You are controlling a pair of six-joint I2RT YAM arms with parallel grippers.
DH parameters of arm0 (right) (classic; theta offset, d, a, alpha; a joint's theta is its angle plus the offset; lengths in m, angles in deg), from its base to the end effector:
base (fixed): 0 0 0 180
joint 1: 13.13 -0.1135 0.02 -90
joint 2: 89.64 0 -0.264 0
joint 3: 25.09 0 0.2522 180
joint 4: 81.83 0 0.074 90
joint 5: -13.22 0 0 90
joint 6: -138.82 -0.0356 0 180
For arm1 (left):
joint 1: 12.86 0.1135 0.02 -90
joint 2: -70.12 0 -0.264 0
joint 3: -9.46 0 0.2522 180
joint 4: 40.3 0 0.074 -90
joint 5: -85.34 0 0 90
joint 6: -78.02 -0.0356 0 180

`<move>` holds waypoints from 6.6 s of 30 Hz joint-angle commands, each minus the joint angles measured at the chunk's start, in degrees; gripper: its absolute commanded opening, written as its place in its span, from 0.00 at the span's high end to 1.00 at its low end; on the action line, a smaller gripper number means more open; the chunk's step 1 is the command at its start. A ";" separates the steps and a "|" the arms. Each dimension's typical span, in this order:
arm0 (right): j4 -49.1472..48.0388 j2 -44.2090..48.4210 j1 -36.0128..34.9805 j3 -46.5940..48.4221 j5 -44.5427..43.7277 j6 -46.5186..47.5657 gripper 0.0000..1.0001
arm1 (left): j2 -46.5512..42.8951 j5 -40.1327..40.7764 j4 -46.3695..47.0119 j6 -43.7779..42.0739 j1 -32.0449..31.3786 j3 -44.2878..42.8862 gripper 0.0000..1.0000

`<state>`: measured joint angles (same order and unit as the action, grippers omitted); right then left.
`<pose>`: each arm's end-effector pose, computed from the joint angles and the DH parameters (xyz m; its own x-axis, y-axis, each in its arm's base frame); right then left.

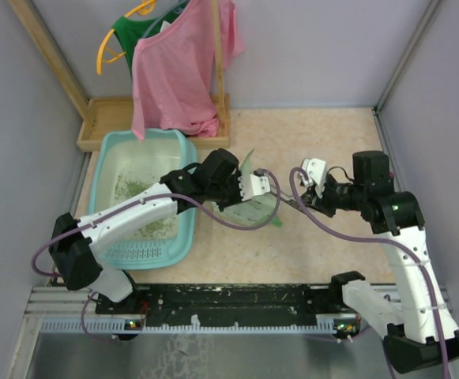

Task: Fill the litter box with clean litter
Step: Clamp the cat litter bag at the center of the board.

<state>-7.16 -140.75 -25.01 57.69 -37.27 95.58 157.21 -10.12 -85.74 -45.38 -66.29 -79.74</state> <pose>0.1354 0.0516 0.3822 -0.0098 -0.5764 -0.8171 -0.9069 0.3493 -0.2355 0.1988 -0.2737 0.3113 0.1215 0.7560 -0.6432 0.9269 0.1454 0.3459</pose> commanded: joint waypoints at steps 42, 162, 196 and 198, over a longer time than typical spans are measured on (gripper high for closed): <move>14.20 -7.09 -0.10 2.63 2.83 15.54 1.00 | -7.76 6.44 10.94 -2.83 -2.71 4.23 1.00; 17.93 -29.53 -14.72 24.75 -7.24 5.63 1.00 | -4.76 14.53 15.60 -5.20 -11.38 0.14 1.00; 10.24 -28.74 -16.69 24.52 -11.98 -3.00 1.00 | -4.66 16.34 14.79 -1.45 -11.90 -0.09 0.02; 10.12 -28.36 -16.64 23.80 -11.89 -3.08 1.00 | -5.82 15.44 13.63 -2.18 -11.88 0.74 0.00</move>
<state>8.84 -170.11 -40.76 81.14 -50.13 93.11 154.76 8.33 -77.63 -47.59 -76.96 -78.21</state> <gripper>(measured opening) 0.052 0.962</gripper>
